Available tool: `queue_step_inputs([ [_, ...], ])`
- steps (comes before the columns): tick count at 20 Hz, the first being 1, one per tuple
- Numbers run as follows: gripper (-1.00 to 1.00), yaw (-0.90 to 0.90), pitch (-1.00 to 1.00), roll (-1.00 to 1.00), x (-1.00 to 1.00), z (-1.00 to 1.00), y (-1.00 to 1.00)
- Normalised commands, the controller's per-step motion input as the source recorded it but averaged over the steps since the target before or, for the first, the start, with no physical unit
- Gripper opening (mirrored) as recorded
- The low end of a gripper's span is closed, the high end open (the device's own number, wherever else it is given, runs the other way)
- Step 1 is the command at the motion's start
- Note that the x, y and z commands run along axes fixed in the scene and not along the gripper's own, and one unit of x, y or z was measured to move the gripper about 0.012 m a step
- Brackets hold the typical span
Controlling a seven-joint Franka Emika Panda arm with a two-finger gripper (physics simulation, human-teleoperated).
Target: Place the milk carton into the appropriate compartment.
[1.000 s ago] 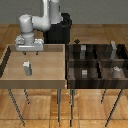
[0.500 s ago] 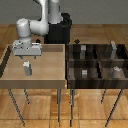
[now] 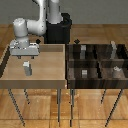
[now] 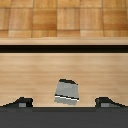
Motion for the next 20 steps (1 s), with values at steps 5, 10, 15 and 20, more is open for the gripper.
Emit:
queue_step_inputs([
  [5, 1.00, 0.00, 0.00, 0.00, 0.20, -0.40, 0.00],
  [10, 1.00, 0.00, 0.00, 0.00, 0.20, 0.00, 0.00],
  [15, 1.00, 0.00, 0.00, 0.00, -0.20, -0.20, 0.00],
  [20, 1.00, 0.00, 0.00, 0.00, -0.40, 0.00, 0.00],
])
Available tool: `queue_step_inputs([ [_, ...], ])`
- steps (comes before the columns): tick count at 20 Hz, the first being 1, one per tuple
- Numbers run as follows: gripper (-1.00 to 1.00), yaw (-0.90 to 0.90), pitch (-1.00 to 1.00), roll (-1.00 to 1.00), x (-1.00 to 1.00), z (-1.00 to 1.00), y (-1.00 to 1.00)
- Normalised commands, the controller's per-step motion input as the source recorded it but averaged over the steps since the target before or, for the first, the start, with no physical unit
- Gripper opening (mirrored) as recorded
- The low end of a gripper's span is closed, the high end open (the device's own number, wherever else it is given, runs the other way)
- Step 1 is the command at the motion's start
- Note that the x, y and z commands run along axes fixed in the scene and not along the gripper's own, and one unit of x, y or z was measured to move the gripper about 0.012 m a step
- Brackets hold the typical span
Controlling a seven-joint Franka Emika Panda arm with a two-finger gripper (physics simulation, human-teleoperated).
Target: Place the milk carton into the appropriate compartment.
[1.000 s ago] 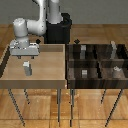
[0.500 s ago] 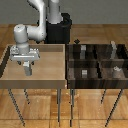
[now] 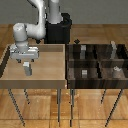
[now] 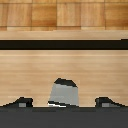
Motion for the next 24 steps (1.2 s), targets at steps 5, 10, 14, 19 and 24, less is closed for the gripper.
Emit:
queue_step_inputs([
  [5, 1.00, 0.00, 0.00, 0.00, 0.00, -0.20, 0.00],
  [10, -1.00, 0.00, 0.00, 0.00, 0.00, -0.60, 0.00],
  [14, -1.00, 0.00, 0.00, 0.00, 0.00, 0.00, 0.00],
  [19, -1.00, 0.00, 0.00, 0.00, 0.00, 0.00, 0.00],
  [24, -1.00, 0.00, 0.00, 0.00, 0.00, 0.60, 0.00],
])
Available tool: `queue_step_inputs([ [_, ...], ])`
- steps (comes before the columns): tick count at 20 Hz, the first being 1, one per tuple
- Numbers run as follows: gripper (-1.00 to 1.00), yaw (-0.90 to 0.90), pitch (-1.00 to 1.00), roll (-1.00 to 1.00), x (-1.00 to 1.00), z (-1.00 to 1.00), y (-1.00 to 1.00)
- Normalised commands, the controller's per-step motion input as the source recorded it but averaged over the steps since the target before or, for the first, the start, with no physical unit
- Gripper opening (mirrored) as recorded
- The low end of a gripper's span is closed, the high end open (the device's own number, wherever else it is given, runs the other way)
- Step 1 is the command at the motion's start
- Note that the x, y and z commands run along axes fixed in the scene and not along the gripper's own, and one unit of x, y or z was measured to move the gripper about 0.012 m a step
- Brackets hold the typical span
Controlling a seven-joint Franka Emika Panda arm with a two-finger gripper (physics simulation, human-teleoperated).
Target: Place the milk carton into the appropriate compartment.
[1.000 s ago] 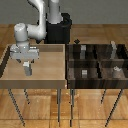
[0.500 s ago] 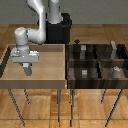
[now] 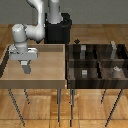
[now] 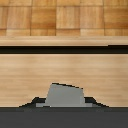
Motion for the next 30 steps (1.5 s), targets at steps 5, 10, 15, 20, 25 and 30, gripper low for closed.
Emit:
queue_step_inputs([
  [5, -1.00, 0.00, 0.00, 0.00, 0.00, 1.00, 0.00],
  [10, -1.00, 0.00, 0.00, 0.00, 0.00, 1.00, 0.00],
  [15, -1.00, 0.00, 0.00, 0.00, 0.00, 1.00, 0.00],
  [20, -1.00, 0.00, 0.00, 0.00, 0.00, 0.20, 0.60],
  [25, -1.00, 0.00, 0.00, 0.00, 0.00, 0.00, 1.00],
  [30, -1.00, 0.00, 0.00, 0.00, 0.00, 0.00, 1.00],
])
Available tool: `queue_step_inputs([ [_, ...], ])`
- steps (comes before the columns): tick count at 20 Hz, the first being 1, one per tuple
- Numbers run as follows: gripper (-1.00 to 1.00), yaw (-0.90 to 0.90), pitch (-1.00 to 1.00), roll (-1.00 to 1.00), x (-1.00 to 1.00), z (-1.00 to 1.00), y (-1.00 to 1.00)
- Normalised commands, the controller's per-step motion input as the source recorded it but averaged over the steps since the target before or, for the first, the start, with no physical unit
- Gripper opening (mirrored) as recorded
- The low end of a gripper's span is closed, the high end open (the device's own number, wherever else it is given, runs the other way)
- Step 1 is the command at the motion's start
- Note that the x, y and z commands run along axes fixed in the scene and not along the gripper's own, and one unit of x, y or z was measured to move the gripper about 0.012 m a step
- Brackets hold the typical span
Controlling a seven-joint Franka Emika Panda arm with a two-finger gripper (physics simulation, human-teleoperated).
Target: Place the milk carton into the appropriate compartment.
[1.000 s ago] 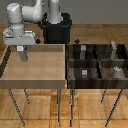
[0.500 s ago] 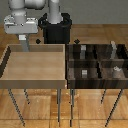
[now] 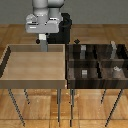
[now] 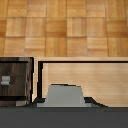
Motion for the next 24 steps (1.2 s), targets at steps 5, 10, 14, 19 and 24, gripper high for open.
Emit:
queue_step_inputs([
  [5, -1.00, 0.00, 0.00, 0.00, 0.00, 0.00, 1.00],
  [10, -1.00, 0.00, 0.00, 0.00, 0.00, 0.00, 1.00],
  [14, -1.00, 0.00, 0.00, 0.00, 0.00, 0.00, 1.00],
  [19, -1.00, 0.00, 0.00, 0.00, 0.00, 0.00, 1.00],
  [24, -1.00, 0.00, 0.00, 0.00, -0.60, 0.00, 0.16],
])
